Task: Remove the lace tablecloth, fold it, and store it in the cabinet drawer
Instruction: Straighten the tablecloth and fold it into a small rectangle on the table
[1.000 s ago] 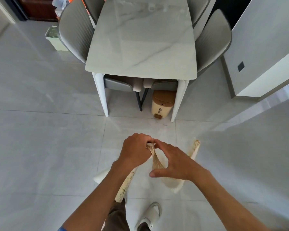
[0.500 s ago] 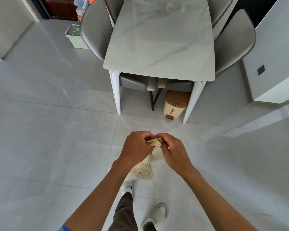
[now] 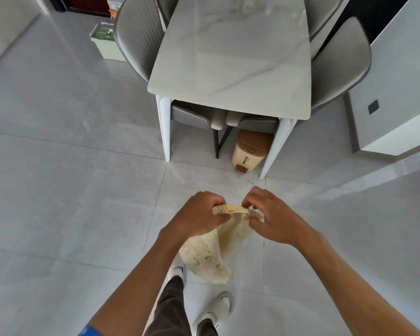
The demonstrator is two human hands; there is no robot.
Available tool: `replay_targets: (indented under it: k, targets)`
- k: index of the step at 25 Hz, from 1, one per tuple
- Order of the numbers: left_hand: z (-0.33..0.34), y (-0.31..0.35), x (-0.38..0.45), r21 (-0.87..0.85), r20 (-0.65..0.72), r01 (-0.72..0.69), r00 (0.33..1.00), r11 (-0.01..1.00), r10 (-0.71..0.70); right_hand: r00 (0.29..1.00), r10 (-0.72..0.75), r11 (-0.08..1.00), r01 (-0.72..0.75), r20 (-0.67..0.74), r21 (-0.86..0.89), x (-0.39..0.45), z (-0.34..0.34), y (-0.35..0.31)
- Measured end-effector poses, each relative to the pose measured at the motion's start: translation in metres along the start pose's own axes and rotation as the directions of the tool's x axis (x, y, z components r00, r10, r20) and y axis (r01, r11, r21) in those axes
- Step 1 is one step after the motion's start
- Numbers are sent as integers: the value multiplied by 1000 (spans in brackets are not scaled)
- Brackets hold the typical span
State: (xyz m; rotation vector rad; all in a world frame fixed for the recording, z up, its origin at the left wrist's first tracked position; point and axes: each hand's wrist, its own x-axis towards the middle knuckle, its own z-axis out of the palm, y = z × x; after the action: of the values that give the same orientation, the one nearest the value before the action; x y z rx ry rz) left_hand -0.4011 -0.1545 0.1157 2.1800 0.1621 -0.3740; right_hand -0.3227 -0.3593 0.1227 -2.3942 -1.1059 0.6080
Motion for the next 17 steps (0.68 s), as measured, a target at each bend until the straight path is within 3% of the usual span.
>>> replay_targets:
  k: [3, 7, 10, 12, 14, 17]
  targets:
    - [-14, 18, 12, 75, 69, -20, 998, 997, 15, 994, 40, 989, -25, -101, 148, -7, 21, -12]
    - [-15, 24, 17, 36, 81, 0, 997, 999, -3, 952, 101, 962, -20, -289, 271, -4, 38, -25]
    - [-25, 9, 8, -168, 238, 14, 971, 986, 26, 957, 108, 936, -8, -268, 351, 1, 30, -21]
    - [-29, -13, -1, -166, 373, 54, 928, 985, 12, 962, 147, 914, -42, -232, 405, -3, 26, -11]
    - [-20, -40, -8, -30, 346, 64, 937, 997, -50, 960, 180, 883, -60, -216, 465, -9, 22, -4]
    - [7, -72, -14, 48, 166, 157, 973, 986, -163, 956, 200, 854, -62, -216, 516, -12, 20, 0]
